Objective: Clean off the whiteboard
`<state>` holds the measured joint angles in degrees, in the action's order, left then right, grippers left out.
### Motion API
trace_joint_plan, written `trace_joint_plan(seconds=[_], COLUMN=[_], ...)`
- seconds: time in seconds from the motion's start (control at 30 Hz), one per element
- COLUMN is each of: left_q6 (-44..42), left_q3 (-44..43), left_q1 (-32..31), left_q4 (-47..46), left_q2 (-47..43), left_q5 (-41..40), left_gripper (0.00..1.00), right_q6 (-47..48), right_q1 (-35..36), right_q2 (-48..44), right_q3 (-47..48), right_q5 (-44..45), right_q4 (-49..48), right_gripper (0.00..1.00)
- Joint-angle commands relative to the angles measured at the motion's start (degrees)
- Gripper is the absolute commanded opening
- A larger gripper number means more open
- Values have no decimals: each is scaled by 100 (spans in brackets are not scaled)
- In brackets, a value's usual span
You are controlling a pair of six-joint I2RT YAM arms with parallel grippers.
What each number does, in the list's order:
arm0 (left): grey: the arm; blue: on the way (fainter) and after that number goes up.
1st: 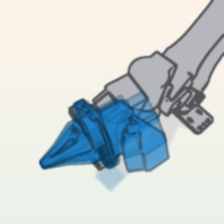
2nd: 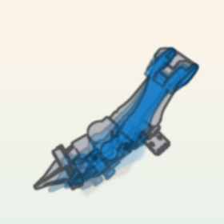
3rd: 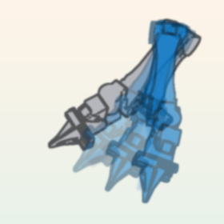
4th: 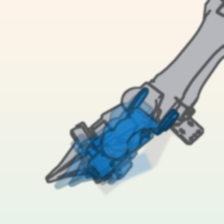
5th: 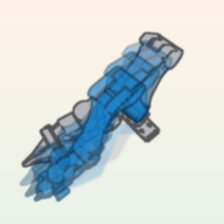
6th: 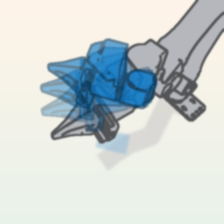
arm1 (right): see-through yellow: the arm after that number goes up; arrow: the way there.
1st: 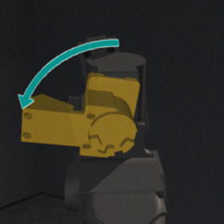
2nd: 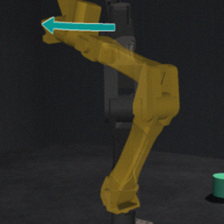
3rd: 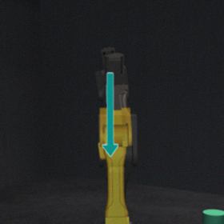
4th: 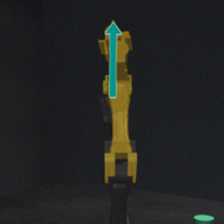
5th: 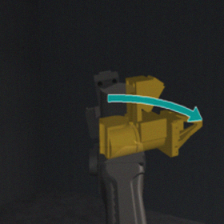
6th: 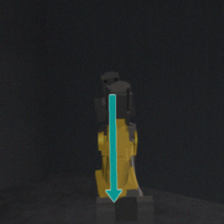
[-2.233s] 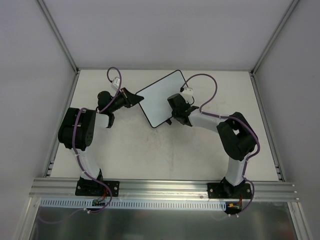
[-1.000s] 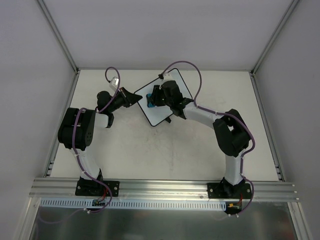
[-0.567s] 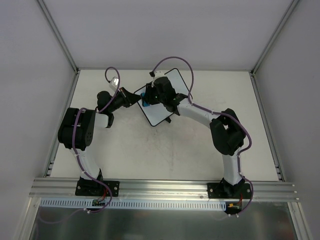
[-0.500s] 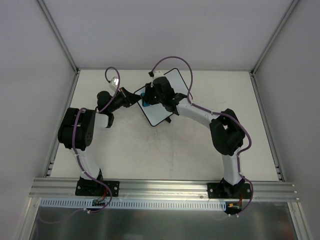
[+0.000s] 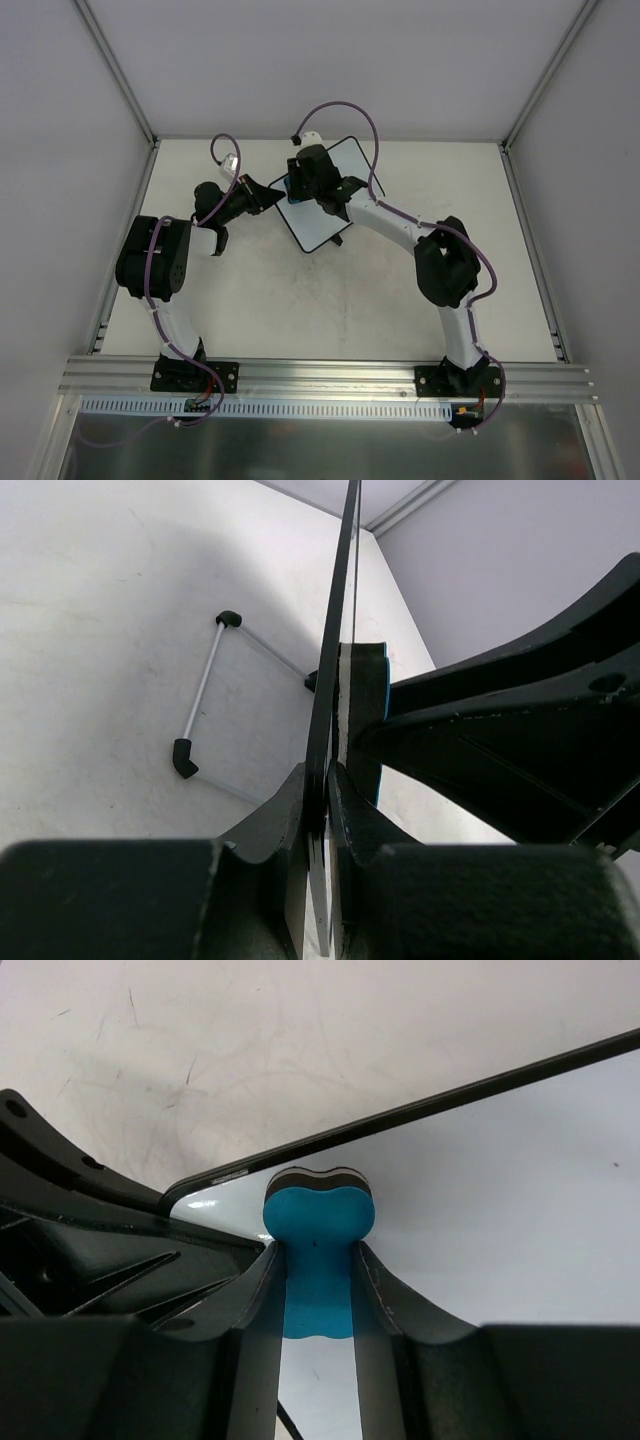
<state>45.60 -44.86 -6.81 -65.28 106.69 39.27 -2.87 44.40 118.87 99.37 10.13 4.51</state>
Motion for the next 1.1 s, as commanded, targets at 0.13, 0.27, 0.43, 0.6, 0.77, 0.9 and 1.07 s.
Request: trace_joint_plan(seconds=[0.13,0.27,0.43,0.6,0.77,0.9,1.07], left_q6=[-430,-447,-465,-456,-447,-456,-439], left_q3=[39,39,30,39,39,13,4], left_q1=[-189,-189,-189,-189,-189,-180,-180], left_q4=[-11,6,32,24,15,59,68], left_q2=[-184,-202,-219,-228,-246,-272,-246], left_q5=[292,292,283,283,283,283,275], left_gripper=[0,0,0,0,0,0,0], right_q6=[217,217,112,-344,-504,-583,-811], right_q1=[-55,-11,174,227,341,542,622], right_q2=[356,365,199,31,-162,-294,-732], right_q3=[592,531,-179,-1067,-1719,-2043,-2536], right_q5=[139,85,287,182,174,244,270], right_q4=[392,603,638,218,-38,-47,-47], right_gripper=[0,0,0,0,0,0,0])
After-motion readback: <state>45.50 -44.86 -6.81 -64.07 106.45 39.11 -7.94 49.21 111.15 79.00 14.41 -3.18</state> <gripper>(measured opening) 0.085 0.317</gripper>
